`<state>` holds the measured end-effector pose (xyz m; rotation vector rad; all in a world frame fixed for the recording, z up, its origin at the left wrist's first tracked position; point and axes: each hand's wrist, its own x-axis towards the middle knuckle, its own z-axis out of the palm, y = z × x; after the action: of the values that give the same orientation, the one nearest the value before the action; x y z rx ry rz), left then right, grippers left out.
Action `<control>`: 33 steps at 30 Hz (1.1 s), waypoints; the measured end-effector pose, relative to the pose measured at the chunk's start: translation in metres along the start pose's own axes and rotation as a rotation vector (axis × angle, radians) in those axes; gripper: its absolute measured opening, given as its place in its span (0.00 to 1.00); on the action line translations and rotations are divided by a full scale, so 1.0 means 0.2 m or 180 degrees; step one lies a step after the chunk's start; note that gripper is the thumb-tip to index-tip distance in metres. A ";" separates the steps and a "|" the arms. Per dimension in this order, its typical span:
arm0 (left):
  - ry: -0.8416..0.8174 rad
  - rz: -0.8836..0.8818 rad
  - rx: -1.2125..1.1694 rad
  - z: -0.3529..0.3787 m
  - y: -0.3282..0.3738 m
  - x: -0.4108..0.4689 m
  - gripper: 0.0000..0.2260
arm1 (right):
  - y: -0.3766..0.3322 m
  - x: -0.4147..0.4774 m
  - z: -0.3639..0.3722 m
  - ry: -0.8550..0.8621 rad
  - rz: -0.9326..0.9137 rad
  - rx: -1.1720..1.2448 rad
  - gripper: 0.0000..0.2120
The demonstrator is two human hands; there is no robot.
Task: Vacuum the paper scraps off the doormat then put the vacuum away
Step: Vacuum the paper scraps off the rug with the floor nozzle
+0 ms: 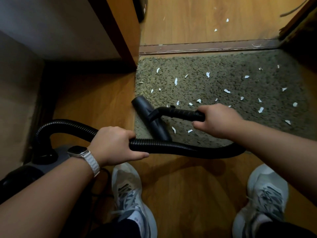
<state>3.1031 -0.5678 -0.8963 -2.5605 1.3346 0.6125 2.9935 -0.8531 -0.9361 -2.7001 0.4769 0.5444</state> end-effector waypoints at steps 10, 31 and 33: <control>-0.0121 -0.0045 0.0097 0.00 0.01 0.00 0.31 | -0.05 -0.02 0.05 -0.0049 -0.0127 0.0005 0.14; 0.0446 0.0082 -0.0129 0.08 0.02 0.01 0.39 | 0.19 -0.02 0.08 -0.0041 -0.0018 0.0080 0.15; 0.0496 0.0078 -0.0131 0.09 0.02 0.01 0.38 | 0.15 -0.02 0.09 -0.0072 -0.0138 0.0099 0.15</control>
<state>3.0960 -0.5642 -0.9139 -2.6768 1.4174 0.4568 2.9721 -0.8722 -0.9574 -2.6653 0.4164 0.5504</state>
